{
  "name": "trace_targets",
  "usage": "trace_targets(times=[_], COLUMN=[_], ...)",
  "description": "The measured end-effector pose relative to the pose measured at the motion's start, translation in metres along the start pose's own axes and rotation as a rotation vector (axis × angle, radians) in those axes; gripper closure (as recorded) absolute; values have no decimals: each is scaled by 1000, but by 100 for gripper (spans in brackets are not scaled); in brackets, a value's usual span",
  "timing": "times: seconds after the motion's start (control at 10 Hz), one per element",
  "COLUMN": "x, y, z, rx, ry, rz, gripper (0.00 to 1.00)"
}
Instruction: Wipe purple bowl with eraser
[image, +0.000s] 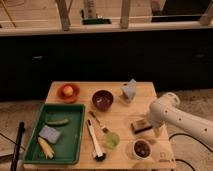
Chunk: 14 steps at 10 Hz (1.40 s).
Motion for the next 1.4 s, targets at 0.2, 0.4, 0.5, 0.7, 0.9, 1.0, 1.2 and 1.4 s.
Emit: trace_targets(times=[0.2, 0.4, 0.5, 0.7, 0.9, 1.0, 1.2, 1.4], x=[1, 0, -1, -4, -7, -9, -9, -9], y=[-1, -5, -7, -10, -13, -14, -13, -15], z=[5, 9, 11, 16, 19, 20, 22, 22], rx=[-5, -11, -15, -26, -32, -34, -38, -48], ry=[-28, -39, -43, -49, -53, -55, -53, -45], rz=[15, 16, 13, 3, -6, -9, -11, -12], gripper=[20, 20, 20, 20, 21, 28, 48, 66])
